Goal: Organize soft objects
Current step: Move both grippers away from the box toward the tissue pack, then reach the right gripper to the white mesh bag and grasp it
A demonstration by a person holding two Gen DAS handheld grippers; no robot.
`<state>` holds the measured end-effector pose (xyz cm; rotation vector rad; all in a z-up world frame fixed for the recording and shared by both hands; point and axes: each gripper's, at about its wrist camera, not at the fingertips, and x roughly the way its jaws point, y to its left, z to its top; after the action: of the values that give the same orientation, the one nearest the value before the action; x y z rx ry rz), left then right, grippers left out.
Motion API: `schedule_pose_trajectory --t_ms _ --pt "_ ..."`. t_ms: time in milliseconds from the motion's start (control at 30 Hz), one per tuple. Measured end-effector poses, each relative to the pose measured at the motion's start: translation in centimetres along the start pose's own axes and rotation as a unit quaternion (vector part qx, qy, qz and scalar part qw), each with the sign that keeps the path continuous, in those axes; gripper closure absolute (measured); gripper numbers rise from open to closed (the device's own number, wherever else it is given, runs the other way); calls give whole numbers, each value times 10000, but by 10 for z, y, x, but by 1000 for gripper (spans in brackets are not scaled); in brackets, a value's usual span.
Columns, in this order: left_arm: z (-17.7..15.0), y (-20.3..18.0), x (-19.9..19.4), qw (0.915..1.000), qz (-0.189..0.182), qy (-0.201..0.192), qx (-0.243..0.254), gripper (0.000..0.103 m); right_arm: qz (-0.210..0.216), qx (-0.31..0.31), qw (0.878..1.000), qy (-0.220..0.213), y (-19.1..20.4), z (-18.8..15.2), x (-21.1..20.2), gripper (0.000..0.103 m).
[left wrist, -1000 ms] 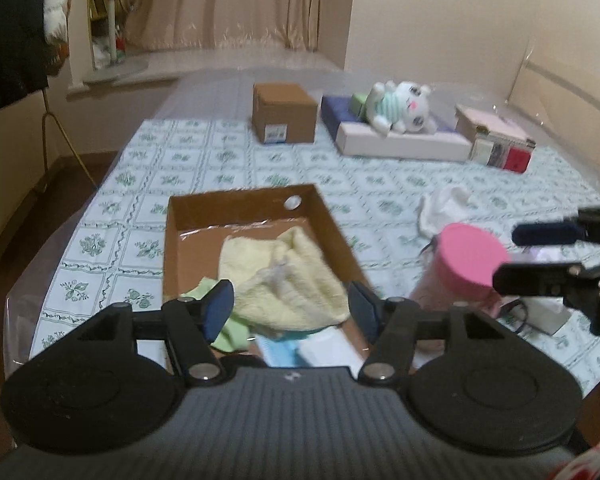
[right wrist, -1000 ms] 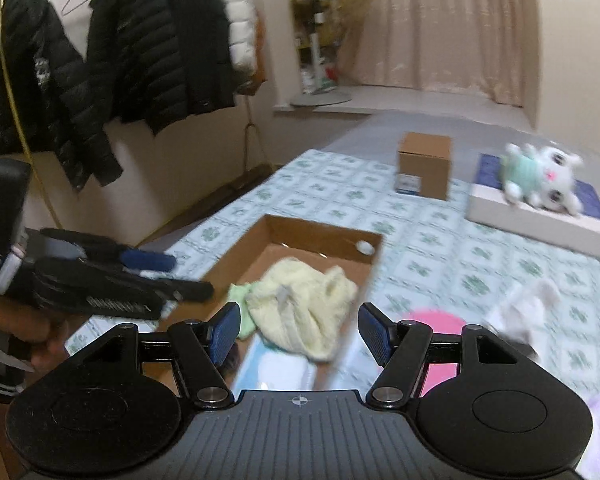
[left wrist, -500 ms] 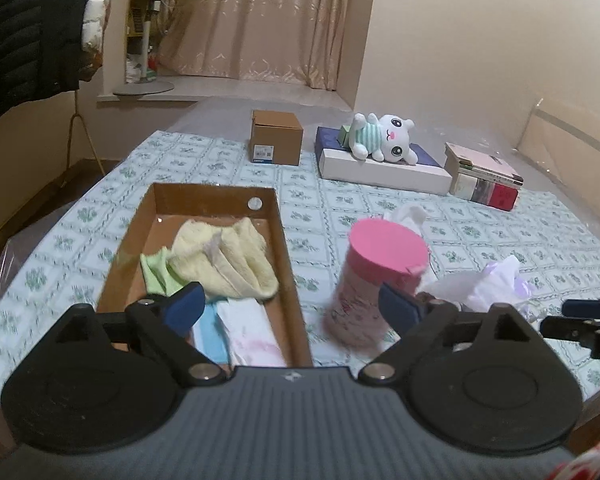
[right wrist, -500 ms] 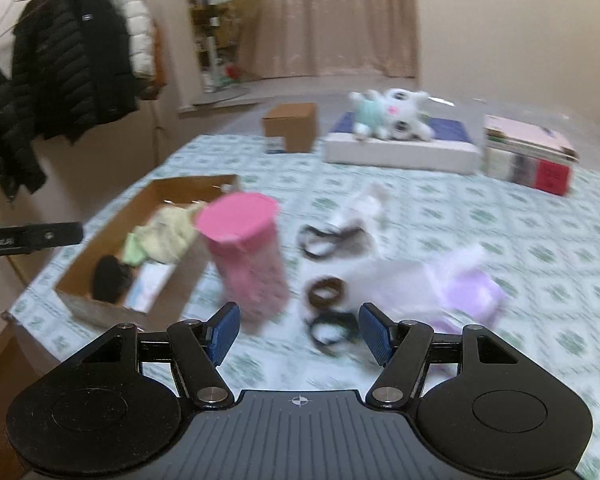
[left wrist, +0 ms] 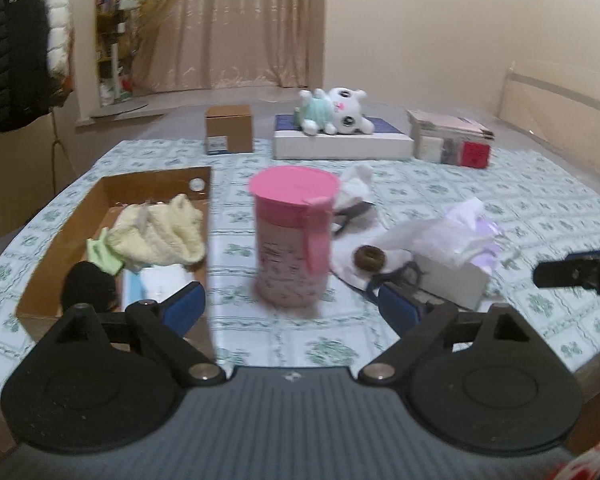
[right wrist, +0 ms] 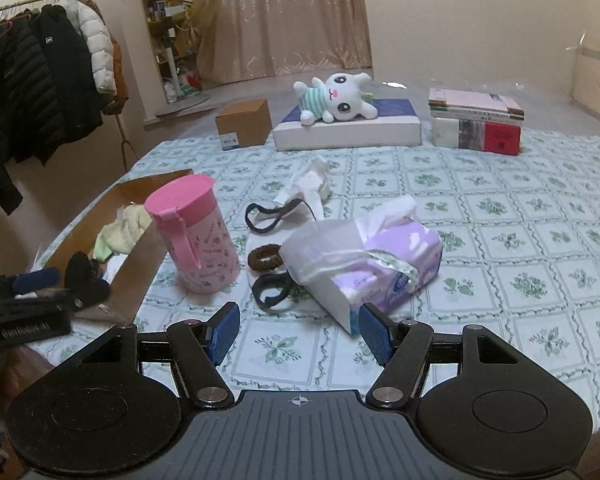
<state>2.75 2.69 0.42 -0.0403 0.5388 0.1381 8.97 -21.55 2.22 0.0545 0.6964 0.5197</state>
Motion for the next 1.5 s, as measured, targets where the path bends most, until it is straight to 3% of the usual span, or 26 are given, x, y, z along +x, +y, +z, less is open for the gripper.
schedule_pose_trajectory --t_ms 200,367,700,1500 --pt "-6 -21 4 9996 -135 62 237 11 -68 11 9999 -78 -5 -2 -1 37" --pt "-10 -26 8 9993 -319 212 -9 12 -119 69 9999 -52 -9 -4 2 37" --pt "-11 -34 17 9989 -270 208 315 13 -144 77 9999 -29 -14 -5 7 37" --pt "-10 -47 66 9951 -625 630 430 13 -118 -463 9988 68 -23 12 47 37"
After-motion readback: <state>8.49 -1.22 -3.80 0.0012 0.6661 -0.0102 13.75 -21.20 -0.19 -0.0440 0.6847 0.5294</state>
